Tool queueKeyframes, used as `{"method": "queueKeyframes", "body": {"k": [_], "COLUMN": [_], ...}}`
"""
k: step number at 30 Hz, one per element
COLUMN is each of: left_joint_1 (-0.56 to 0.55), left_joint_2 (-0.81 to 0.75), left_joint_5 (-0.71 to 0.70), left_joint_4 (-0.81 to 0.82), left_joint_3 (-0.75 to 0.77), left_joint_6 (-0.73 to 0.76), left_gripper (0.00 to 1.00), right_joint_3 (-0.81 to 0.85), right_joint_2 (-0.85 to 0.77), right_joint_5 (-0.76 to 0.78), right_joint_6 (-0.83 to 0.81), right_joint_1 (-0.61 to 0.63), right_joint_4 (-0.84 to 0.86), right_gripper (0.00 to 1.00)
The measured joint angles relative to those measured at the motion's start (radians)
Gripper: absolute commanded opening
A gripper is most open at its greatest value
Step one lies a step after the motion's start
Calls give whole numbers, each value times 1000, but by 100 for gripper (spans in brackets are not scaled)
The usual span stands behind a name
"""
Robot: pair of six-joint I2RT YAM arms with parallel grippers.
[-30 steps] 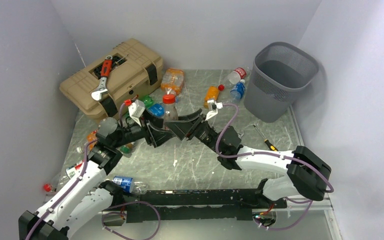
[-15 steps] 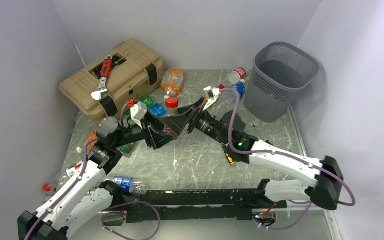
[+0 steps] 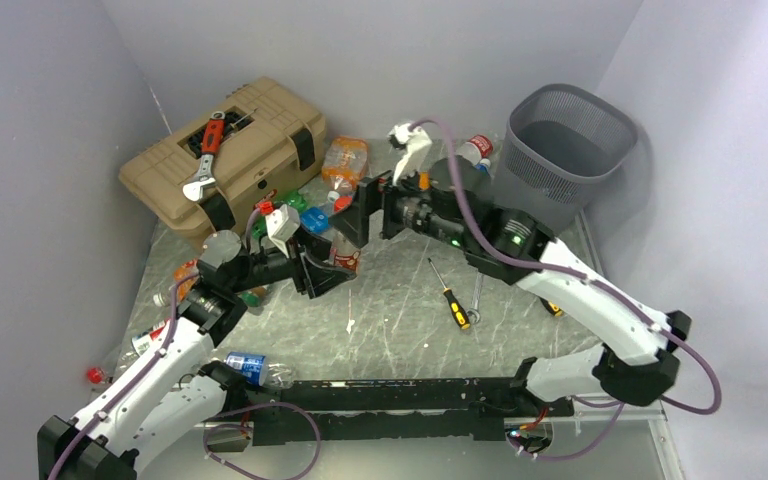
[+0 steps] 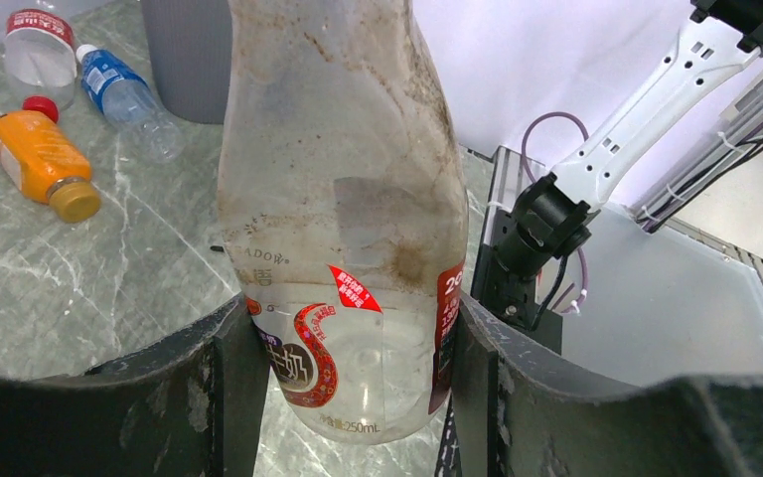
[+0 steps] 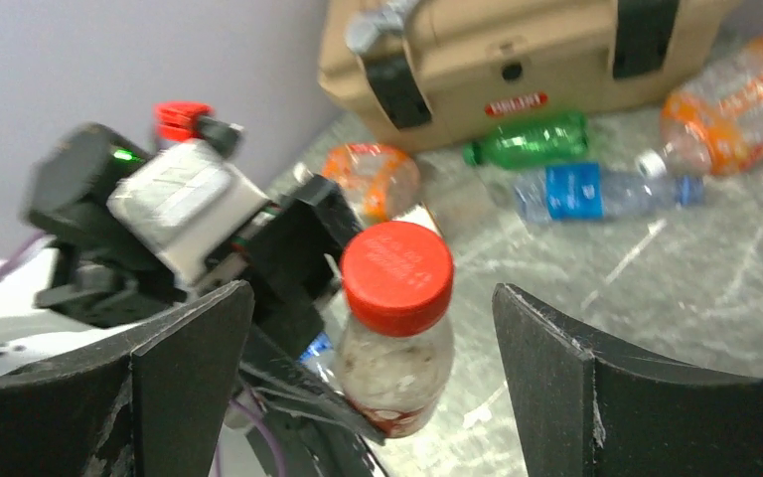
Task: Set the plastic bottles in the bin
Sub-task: Pick up the plastic bottle at the center of the board, then place the plastic bottle in the trash bin.
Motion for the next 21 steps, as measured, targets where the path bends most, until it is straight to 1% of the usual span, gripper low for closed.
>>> {"method": "queueKeyframes", "body": {"k": [3,8,9,12,14,15,16,17,19,20,21], "left_joint_1": [-1,-1,-1,-1,-2,-2,-2,-2,-2,-3,-5], "left_joint_2": [2,13,14,14,14,13,13,13,13,13,13], "left_joint_5": [-6,-13,-16,-27,-33,-34,-34,-36,-43,-47,-55], "left_joint_4": [-8,-20,-22,-39,-42,-40,-40,-40,-42,-47,-56], "left_joint_3": [0,0,0,0,0,0,0,0,1,3,10], "left_joint_6": [13,21,24,30,36,35,33,34,33,32,32], "left_gripper": [0,0,0,0,3,10,30,53,82,91,95], "right_joint_3": [39,41,45,49,49,49,49,49,49,49,49], "right_joint_2": [88,138,146,158,158,158,158,158,157,155,153], "right_joint_5": [16,26,25,13,15,16,16,17,19,22,32], "right_joint_6": [-8,-18,-18,-14,0,2,3,3,5,5,-1], "right_joint_1": [-3,-10,-11,-13,-10,-11,-11,-11,-11,-11,-10], "right_joint_4": [-84,-127,-132,-130,-127,-126,-125,-124,-124,-124,-124], "right_gripper": [85,63,58,36,22,9,0,0,0,0,0]}}
